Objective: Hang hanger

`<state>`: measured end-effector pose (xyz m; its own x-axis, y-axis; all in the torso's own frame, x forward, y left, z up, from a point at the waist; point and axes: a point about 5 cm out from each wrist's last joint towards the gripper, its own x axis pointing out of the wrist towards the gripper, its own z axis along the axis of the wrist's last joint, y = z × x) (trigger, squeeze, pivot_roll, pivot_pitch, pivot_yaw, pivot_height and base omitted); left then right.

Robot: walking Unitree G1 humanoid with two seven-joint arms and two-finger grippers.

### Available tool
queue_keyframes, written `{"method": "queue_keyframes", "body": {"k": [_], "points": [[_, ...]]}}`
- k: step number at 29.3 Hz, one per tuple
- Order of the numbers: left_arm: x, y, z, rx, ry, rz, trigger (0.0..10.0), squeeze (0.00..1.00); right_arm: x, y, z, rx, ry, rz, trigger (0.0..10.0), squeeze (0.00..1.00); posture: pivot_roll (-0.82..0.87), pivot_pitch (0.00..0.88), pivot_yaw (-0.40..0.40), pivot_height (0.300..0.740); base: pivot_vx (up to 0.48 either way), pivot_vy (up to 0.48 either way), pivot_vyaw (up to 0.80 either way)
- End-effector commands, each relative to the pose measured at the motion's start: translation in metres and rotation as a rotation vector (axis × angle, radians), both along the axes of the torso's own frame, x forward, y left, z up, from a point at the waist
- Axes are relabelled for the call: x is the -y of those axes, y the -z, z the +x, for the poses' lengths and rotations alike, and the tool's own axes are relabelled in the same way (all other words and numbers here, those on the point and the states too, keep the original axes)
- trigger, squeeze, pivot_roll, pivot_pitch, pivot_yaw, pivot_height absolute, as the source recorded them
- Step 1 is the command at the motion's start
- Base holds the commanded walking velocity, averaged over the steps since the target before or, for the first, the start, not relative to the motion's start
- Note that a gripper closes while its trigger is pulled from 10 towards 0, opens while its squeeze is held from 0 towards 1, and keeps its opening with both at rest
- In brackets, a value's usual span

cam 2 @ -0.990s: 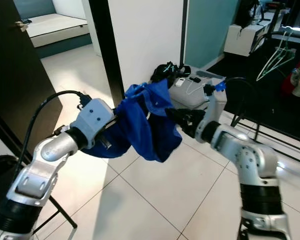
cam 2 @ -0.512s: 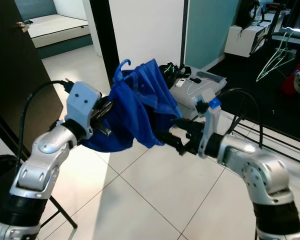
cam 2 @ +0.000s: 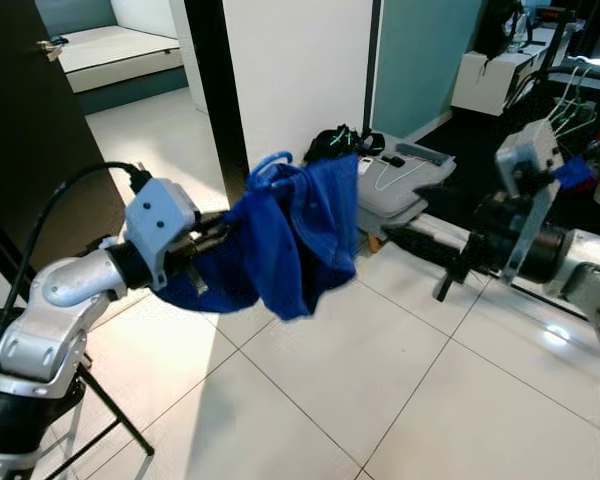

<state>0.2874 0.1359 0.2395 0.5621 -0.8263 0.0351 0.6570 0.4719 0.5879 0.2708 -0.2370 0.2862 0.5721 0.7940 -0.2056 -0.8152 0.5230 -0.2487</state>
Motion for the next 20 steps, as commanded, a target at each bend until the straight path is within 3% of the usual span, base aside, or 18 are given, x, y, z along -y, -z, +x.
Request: {"method": "queue_keyframes", "body": {"k": [1,5,6,8,14,16,17,20], "points": [[0.007,-0.002,-0.009,-0.015,0.109,0.028,10.0,0.0,-0.009,0.002,-0.002,0.004,-0.065,-0.054,10.0,0.0,-0.01,0.0,0.003,0.74,0.0,0.0,0.0],[0.01,-0.002,-0.016,-0.035,0.197,0.066,10.0,0.0,-0.016,0.001,-0.005,-0.004,-0.134,-0.093,10.0,0.0,0.0,0.0,0.003,0.74,0.0,0.0,0.0],[0.012,-0.004,-0.02,-0.048,0.259,0.092,10.0,0.0,-0.022,0.001,-0.008,-0.02,-0.207,-0.124,10.0,0.0,0.0,0.0,0.003,0.74,0.0,0.0,0.0],[0.012,-0.004,-0.02,-0.048,0.259,0.092,10.0,0.0,-0.022,0.001,-0.008,-0.02,-0.207,-0.124,10.0,0.0,0.0,0.0,0.003,0.74,0.0,0.0,0.0],[0.014,-0.007,-0.023,-0.046,0.329,0.132,10.0,0.0,-0.031,0.001,-0.015,-0.064,-0.358,-0.177,10.0,0.0,-0.01,0.0,0.006,0.74,0.0,0.0,0.0],[0.015,-0.009,-0.023,-0.045,0.348,0.139,10.0,0.0,-0.033,0.003,-0.017,-0.079,-0.406,-0.221,10.0,0.0,-0.01,0.0,0.004,0.74,0.0,0.0,0.0],[0.015,-0.013,-0.024,-0.044,0.379,0.147,10.0,0.0,-0.033,0.005,-0.017,-0.09,-0.45,-0.293,10.0,0.0,-0.01,0.0,0.004,0.74,0.0,0.0,0.0],[0.016,-0.015,-0.026,-0.043,0.391,0.144,10.0,0.0,-0.032,0.006,-0.017,-0.098,-0.453,-0.338,10.0,0.0,-0.01,0.0,0.004,0.74,0.0,0.0,0.0]]}}
